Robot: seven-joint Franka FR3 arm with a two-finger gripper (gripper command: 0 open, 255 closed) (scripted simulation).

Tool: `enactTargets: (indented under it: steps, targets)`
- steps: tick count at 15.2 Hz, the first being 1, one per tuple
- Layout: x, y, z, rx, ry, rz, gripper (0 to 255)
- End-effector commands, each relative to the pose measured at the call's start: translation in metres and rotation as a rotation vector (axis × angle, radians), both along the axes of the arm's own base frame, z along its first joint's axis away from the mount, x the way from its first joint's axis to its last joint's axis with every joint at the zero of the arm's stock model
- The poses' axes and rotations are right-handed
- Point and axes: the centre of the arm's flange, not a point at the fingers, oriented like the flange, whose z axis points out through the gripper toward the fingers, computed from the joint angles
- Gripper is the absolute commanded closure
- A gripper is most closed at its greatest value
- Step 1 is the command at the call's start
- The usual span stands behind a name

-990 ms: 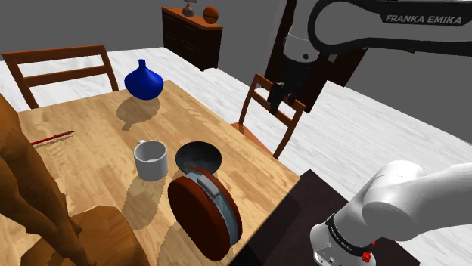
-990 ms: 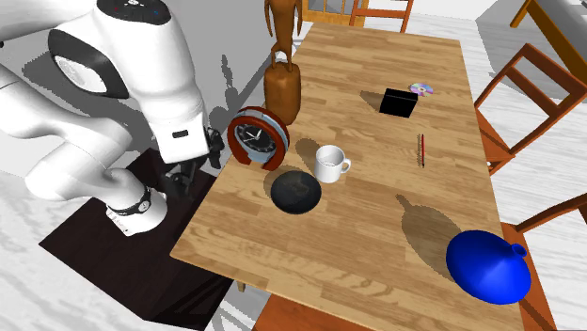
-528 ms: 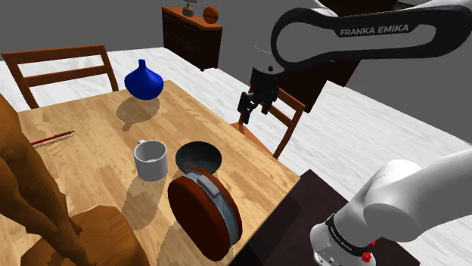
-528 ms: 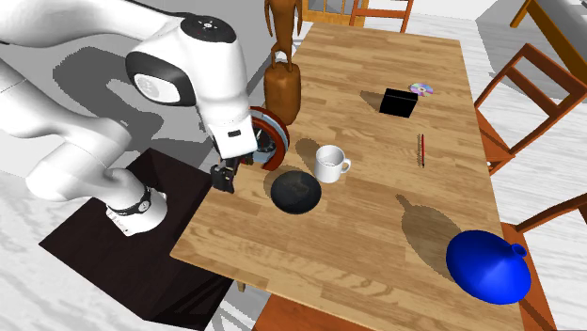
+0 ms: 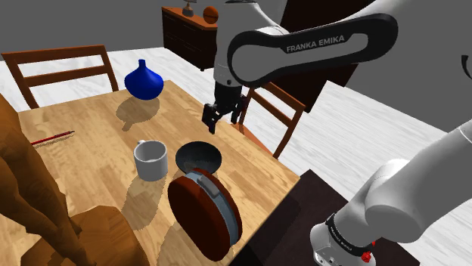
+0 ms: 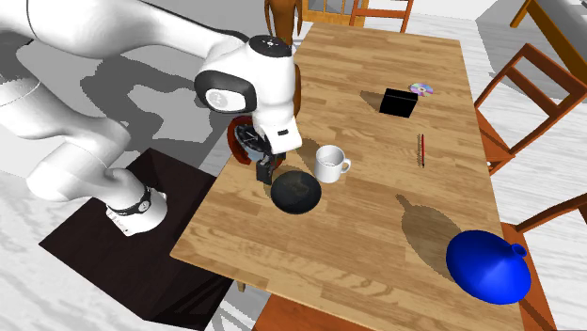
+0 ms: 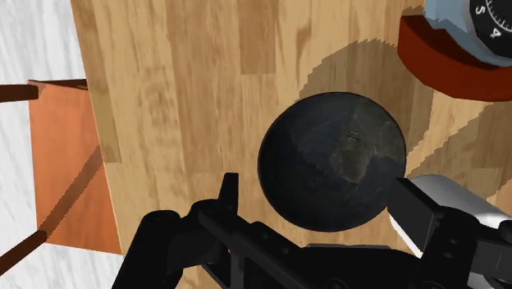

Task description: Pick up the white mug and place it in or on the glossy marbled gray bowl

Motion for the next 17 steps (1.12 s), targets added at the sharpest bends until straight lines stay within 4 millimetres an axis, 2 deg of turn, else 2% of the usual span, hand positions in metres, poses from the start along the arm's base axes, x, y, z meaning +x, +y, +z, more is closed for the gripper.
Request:
enactTargets:
  steps: [1, 14, 17]
  targets:
    - [0.016, 0.018, -0.012, 0.005, -0.002, -0.001, 0]
    - [0.096, 0.147, -0.084, 0.031, -0.009, -0.001, 0]
    - [0.099, 0.152, -0.098, 0.032, -0.009, -0.001, 0]
